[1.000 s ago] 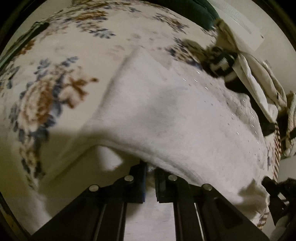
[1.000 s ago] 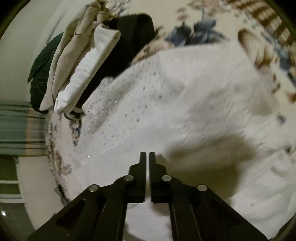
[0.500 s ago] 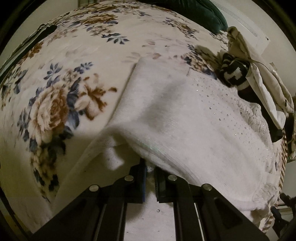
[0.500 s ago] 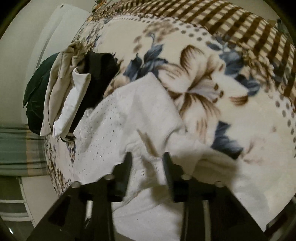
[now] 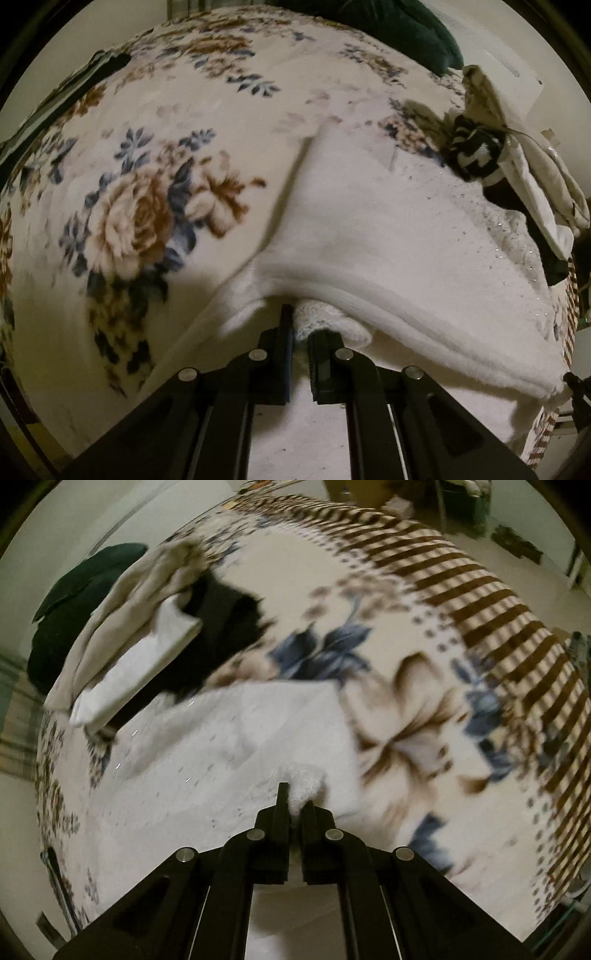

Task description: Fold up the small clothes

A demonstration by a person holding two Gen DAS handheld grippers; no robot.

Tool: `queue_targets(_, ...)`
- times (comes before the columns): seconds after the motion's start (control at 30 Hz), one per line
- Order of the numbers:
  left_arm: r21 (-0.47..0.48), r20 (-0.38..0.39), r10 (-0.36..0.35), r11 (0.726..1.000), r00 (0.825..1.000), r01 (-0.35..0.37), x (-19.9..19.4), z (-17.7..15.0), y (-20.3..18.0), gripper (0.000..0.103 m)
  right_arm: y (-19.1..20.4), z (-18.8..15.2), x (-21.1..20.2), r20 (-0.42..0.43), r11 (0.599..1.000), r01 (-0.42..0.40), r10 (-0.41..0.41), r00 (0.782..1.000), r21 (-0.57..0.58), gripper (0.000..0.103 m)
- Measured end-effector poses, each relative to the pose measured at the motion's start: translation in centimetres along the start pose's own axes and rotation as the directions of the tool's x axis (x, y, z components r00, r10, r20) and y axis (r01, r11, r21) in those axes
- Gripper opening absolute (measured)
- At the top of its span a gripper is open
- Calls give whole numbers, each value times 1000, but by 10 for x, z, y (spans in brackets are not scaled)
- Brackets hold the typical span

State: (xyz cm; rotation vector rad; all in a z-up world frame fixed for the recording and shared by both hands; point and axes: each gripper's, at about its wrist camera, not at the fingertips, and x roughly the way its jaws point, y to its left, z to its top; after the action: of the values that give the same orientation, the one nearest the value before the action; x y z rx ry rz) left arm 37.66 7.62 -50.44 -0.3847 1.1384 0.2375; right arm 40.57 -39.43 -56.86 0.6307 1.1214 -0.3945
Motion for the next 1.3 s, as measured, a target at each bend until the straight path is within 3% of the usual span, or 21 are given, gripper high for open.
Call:
queue_targets(0.13,6,-10,2,1000,1000,-2,5,-2,1,5,-19,7,1,-4,1000,29,-29,1000,-3,4)
queue_targets(0.2,-15,-58,-19,1000,998,18,11,-3,5,8,-22,5,5,-20,999,37,-37,999,-30,4)
queue_targets(0.3,-67,-100,-65,996,993,58,7,-6,13,10,-28,0,22,-138,998,-45,39,990,-40,5)
queue_targets(0.33,-60,-115,-59,997,992,53,3,-7,14,12,-32,-1,26,-166,998,-59,53,985,-28,13)
queue_targets(0.37,-46,-119,-45,998,992,40,-3,-8,13,17,-36,-3,28,-185,997,-68,63,981,-23,18)
queue_targets(0.43,-25,-103,-31,999,994,28,-18,-9,14,41,-40,-4,24,-184,999,-46,40,982,-28,51)
queue_targets(0.47,-19,-84,-26,1000,996,24,-27,-9,15,47,-43,-4,18,-168,999,-44,39,985,-25,52)
queue_targets(0.53,4,-41,-4,1000,999,4,-41,-5,12,79,-46,-6,2,-126,998,-56,53,991,-14,56)
queue_targets(0.63,43,2,5,999,1000,-5,-42,7,-3,81,-39,-10,-16,-72,997,-63,60,996,-45,58)
queue_targets(0.77,95,30,23,995,999,-26,-20,25,-23,81,-20,-16,-8,-76,992,-54,46,996,-116,58)
queue_targets(0.9,126,-66,92,989,994,-83,29,29,-15,84,-14,-22,23,-122,982,-2,-21,992,-189,58)
queue_targets(1.0,83,-103,53,996,993,-45,46,21,6,97,-31,-23,47,-173,978,58,-93,981,-202,58)
queue_targets(1.1,81,-102,39,996,994,-30,39,20,8,97,-42,-25,59,-226,985,30,-68,972,-169,58)
queue_targets(1.3,135,-72,-5,991,997,15,-20,-1,9,97,-40,-24,33,-213,990,-19,-12,977,-139,60)
